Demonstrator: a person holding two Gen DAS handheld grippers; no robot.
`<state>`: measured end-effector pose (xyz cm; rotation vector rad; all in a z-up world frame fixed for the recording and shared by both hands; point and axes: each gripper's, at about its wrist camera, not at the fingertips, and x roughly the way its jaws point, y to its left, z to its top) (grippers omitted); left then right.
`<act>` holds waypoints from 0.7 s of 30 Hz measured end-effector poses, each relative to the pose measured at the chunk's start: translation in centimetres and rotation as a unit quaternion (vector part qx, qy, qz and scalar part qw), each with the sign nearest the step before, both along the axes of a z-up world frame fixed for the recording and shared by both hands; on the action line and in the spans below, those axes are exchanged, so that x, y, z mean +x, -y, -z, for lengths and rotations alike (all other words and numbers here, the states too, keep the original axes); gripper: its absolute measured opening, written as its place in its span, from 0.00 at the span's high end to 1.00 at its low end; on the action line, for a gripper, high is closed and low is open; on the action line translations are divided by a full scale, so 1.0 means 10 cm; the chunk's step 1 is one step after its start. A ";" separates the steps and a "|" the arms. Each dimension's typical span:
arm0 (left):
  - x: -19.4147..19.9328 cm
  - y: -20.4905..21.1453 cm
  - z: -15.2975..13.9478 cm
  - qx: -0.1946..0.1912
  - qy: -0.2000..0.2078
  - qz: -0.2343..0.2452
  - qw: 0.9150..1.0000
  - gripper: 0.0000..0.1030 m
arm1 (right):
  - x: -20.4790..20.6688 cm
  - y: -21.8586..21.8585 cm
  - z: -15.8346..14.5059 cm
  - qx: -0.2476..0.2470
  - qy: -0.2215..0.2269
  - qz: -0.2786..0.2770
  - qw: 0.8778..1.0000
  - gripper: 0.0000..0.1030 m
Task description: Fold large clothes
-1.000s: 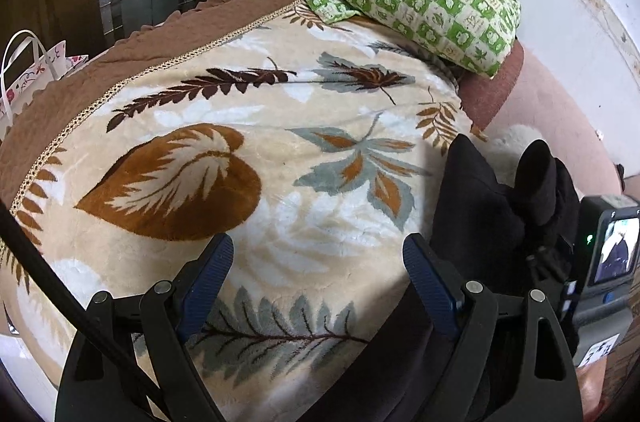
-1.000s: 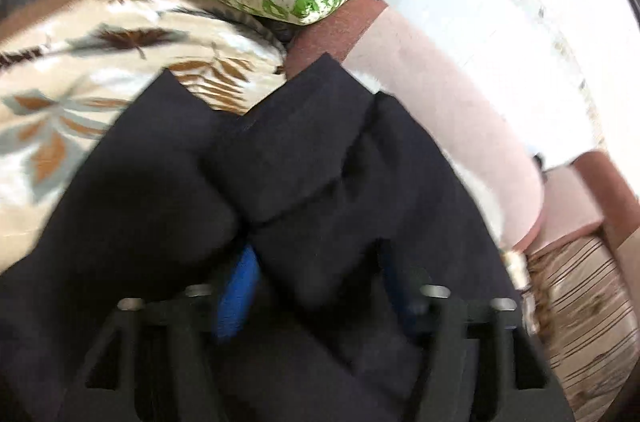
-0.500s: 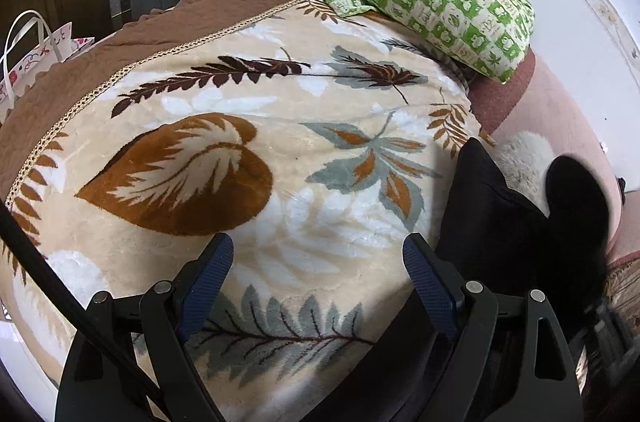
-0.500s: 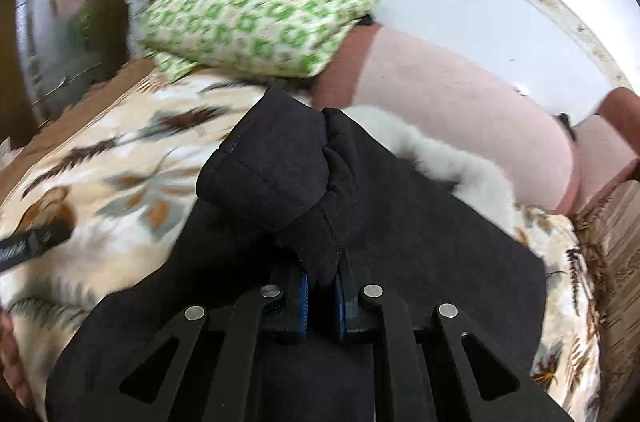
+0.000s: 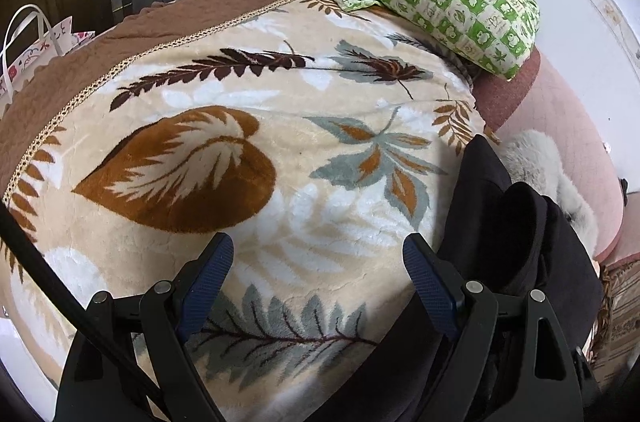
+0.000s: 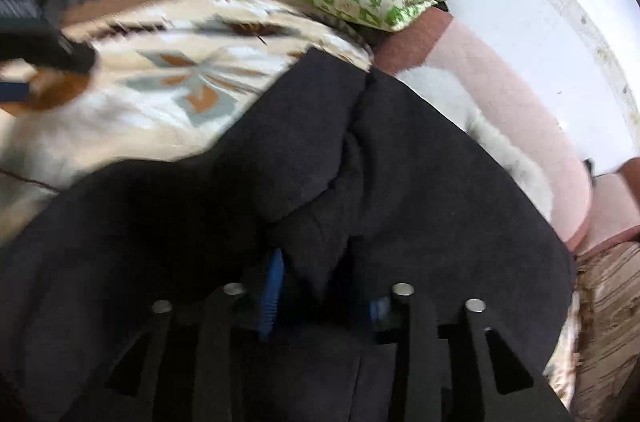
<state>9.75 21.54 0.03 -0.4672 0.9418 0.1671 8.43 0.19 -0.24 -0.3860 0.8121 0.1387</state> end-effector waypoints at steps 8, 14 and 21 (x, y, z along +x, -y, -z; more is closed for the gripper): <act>-0.02 0.09 -0.02 0.013 0.005 0.011 1.000 0.16 | -0.11 0.36 -0.60 0.096 0.073 0.039 0.992 0.58; -0.02 0.14 -0.05 0.031 0.019 0.019 0.999 0.16 | 0.70 0.36 -0.11 0.130 -0.023 0.098 0.986 0.75; 0.01 0.27 -0.07 0.040 0.027 0.054 0.997 0.16 | 0.83 0.37 0.13 0.113 -0.014 0.128 0.985 0.74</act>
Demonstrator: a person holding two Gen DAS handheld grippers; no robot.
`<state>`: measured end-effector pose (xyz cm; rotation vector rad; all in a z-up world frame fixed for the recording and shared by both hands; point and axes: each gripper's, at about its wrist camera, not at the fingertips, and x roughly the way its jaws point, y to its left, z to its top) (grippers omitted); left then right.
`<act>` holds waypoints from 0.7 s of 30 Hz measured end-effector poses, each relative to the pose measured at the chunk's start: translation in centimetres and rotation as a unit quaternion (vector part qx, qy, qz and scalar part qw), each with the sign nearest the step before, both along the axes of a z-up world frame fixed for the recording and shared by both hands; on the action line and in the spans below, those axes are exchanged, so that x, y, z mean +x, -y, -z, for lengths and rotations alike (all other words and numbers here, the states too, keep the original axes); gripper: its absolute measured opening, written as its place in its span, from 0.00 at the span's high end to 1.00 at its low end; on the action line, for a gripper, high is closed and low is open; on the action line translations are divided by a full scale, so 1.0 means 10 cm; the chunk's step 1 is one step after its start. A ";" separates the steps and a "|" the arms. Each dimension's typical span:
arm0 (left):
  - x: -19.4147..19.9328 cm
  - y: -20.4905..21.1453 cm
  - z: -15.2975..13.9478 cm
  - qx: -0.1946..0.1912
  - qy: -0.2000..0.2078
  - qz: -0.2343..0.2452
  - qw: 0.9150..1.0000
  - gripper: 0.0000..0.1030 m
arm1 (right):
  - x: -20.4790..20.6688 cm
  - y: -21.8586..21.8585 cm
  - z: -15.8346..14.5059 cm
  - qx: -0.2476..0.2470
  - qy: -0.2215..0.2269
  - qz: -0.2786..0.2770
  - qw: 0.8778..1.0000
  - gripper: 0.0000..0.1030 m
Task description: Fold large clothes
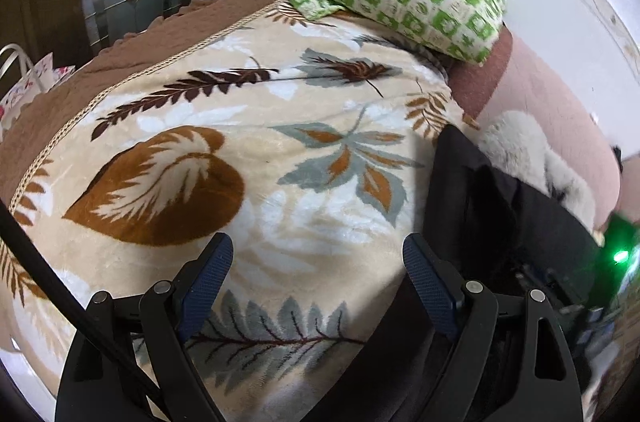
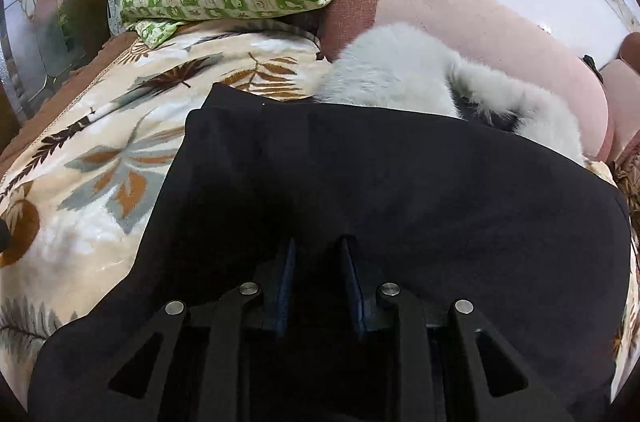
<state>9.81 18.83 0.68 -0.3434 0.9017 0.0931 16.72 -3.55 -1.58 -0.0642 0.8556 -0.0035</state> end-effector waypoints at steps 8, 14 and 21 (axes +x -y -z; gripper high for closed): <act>-0.04 0.24 0.01 0.028 -0.002 0.055 0.998 0.16 | -0.41 0.84 -0.17 0.017 -0.023 0.041 0.999 0.50; -0.06 0.34 0.03 0.049 -0.011 0.077 0.996 0.16 | -0.86 2.03 -0.10 0.043 -0.022 0.200 0.979 0.50; -0.10 0.39 0.04 0.059 -0.016 0.097 0.993 0.16 | -1.74 2.86 -0.11 0.064 -0.036 0.292 0.954 0.49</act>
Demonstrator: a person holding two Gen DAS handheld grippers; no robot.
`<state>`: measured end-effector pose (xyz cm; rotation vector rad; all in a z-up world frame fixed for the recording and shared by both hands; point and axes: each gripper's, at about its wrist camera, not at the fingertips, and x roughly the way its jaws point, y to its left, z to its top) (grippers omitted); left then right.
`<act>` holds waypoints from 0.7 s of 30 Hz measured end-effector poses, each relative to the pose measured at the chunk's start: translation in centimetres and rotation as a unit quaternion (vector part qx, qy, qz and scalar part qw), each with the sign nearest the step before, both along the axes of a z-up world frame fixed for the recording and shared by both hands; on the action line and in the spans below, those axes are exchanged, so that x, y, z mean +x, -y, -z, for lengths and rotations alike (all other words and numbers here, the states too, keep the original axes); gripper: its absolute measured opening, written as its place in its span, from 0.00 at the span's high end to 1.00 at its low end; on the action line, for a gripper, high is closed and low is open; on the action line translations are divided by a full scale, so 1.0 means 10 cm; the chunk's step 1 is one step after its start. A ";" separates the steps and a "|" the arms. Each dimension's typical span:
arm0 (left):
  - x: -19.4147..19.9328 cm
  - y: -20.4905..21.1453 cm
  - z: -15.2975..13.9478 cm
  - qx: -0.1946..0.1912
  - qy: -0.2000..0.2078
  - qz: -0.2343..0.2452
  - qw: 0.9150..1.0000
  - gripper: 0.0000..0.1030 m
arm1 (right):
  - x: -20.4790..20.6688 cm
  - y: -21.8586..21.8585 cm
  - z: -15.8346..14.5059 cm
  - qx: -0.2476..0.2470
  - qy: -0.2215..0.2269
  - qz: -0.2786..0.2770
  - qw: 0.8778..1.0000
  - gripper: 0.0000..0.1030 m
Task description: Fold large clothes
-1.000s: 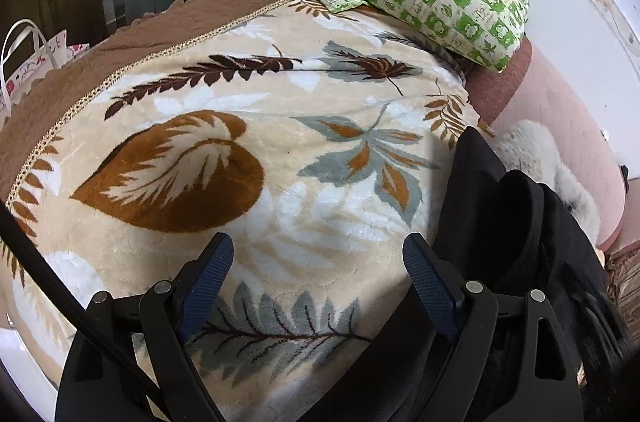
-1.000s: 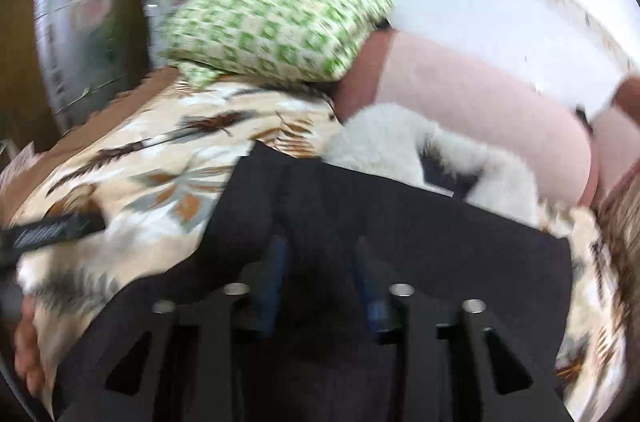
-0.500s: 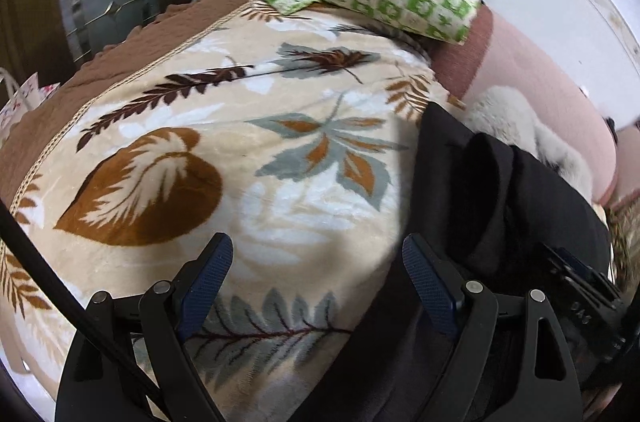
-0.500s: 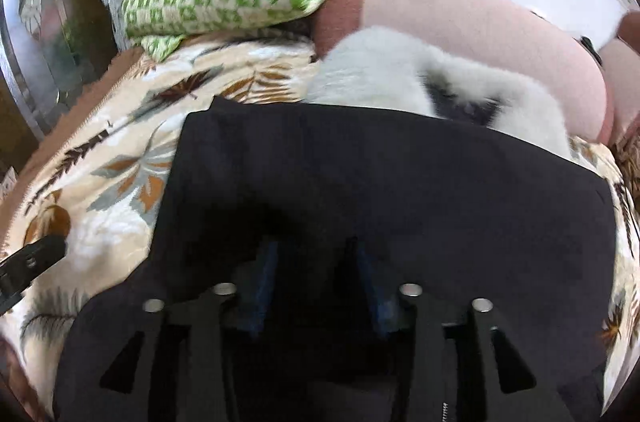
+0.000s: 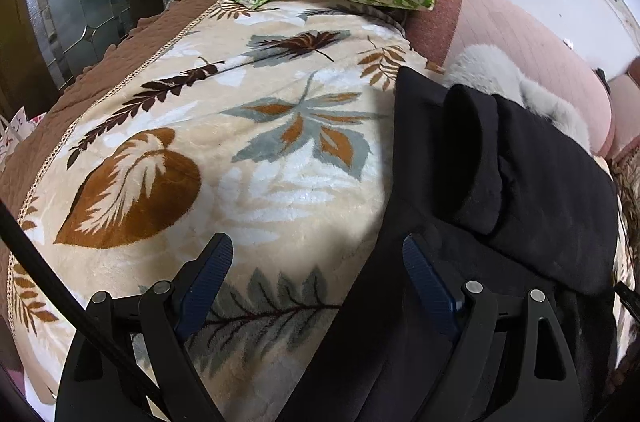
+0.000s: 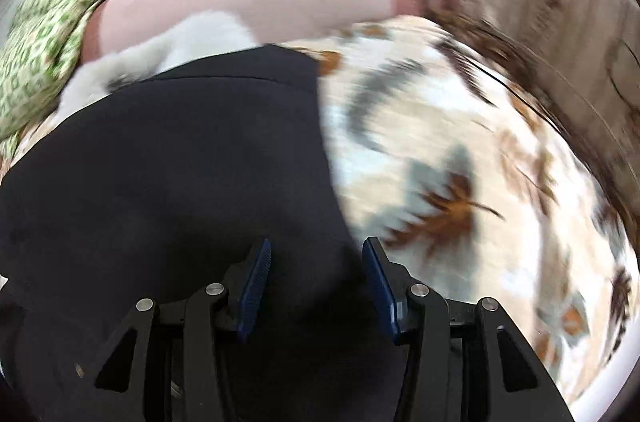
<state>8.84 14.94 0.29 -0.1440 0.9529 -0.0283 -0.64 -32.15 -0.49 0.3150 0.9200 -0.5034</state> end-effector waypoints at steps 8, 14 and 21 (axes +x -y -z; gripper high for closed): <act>-0.14 -0.01 0.07 -0.028 -0.030 0.048 0.998 0.17 | -0.83 0.29 0.04 0.058 0.022 0.019 0.998 0.36; -0.25 -0.05 0.27 -0.085 -0.069 0.095 0.989 0.18 | -1.22 0.40 0.24 0.119 0.052 0.029 0.991 0.31; -0.49 -0.11 0.44 -0.140 -0.080 0.092 0.983 0.22 | -1.44 0.57 0.28 0.193 0.096 0.054 0.975 0.26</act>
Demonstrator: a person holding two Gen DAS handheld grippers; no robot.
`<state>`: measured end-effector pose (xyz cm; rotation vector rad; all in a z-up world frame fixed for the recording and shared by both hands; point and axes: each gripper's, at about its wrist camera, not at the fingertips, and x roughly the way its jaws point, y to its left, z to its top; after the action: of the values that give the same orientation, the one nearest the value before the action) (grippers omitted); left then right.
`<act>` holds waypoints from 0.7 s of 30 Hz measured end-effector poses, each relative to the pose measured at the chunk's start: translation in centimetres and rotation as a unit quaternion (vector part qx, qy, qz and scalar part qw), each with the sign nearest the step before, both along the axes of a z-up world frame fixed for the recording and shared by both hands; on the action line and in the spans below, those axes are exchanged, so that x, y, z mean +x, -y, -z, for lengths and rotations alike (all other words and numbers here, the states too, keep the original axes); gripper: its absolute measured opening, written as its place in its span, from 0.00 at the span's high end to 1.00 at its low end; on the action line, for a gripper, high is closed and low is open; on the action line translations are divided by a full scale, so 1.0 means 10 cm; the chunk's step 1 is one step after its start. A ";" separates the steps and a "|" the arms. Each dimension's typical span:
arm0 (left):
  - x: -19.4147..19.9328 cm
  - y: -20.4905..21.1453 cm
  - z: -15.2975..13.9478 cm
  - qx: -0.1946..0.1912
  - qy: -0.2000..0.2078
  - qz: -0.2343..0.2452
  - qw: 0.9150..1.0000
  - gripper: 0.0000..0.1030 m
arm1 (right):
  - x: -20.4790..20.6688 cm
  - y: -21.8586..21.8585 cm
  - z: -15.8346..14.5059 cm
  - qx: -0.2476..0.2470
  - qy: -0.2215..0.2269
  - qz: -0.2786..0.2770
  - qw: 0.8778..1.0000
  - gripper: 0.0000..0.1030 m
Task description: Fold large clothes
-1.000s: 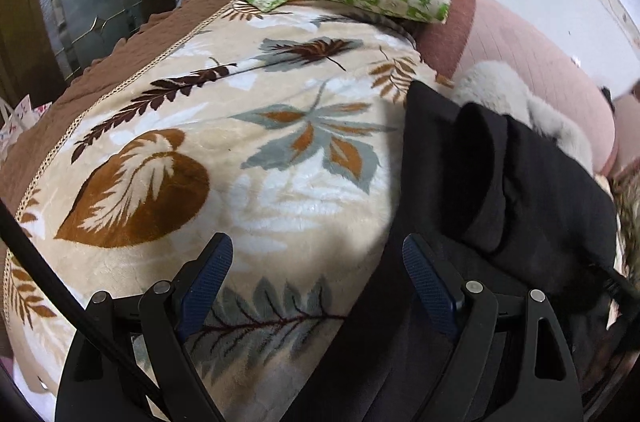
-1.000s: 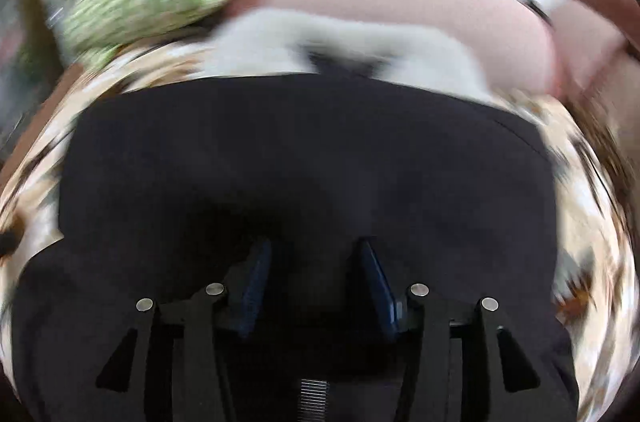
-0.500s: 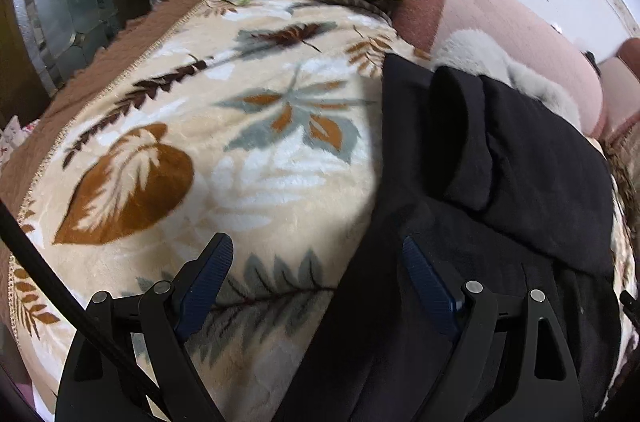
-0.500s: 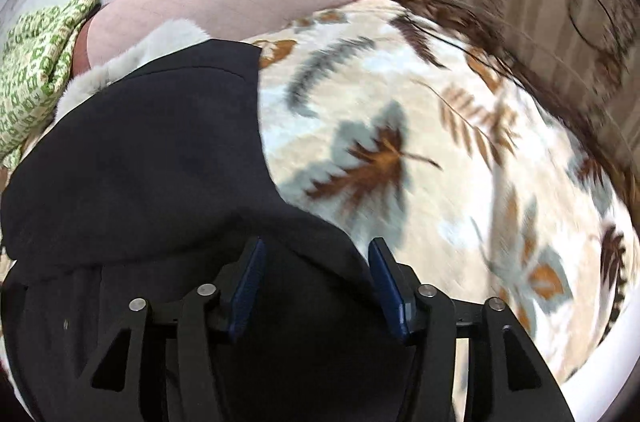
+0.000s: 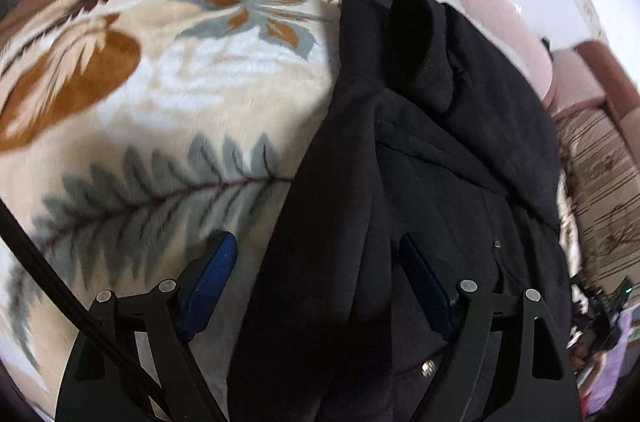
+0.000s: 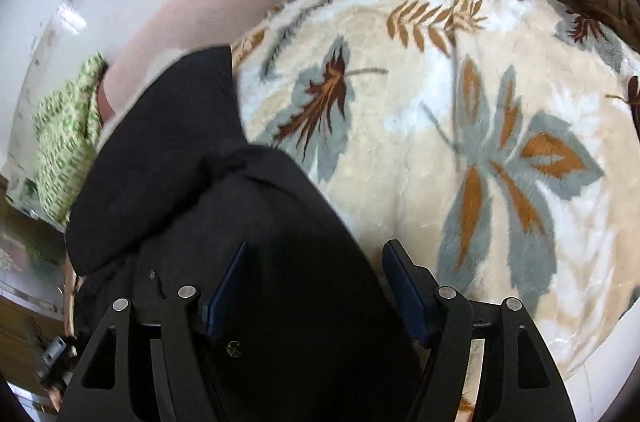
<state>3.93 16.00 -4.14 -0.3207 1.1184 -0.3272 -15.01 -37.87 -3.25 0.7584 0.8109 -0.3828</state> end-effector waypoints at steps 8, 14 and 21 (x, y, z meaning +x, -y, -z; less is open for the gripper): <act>-0.33 -0.06 0.06 -0.105 -0.010 0.013 0.994 0.41 | 0.04 -0.08 0.19 0.114 0.015 -0.050 0.992 0.24; -0.51 -0.15 0.20 -0.192 -0.043 0.015 0.980 0.41 | 0.00 -0.28 0.18 0.155 0.049 -0.101 0.981 0.24; -0.72 -0.01 0.16 -0.192 -0.037 0.050 0.979 0.41 | -0.21 -0.58 0.11 0.165 0.074 -0.161 0.970 0.24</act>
<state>-3.29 16.07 -5.77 -0.6241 1.1427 -0.6274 -17.11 -32.04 -4.39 0.9329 0.8497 0.1029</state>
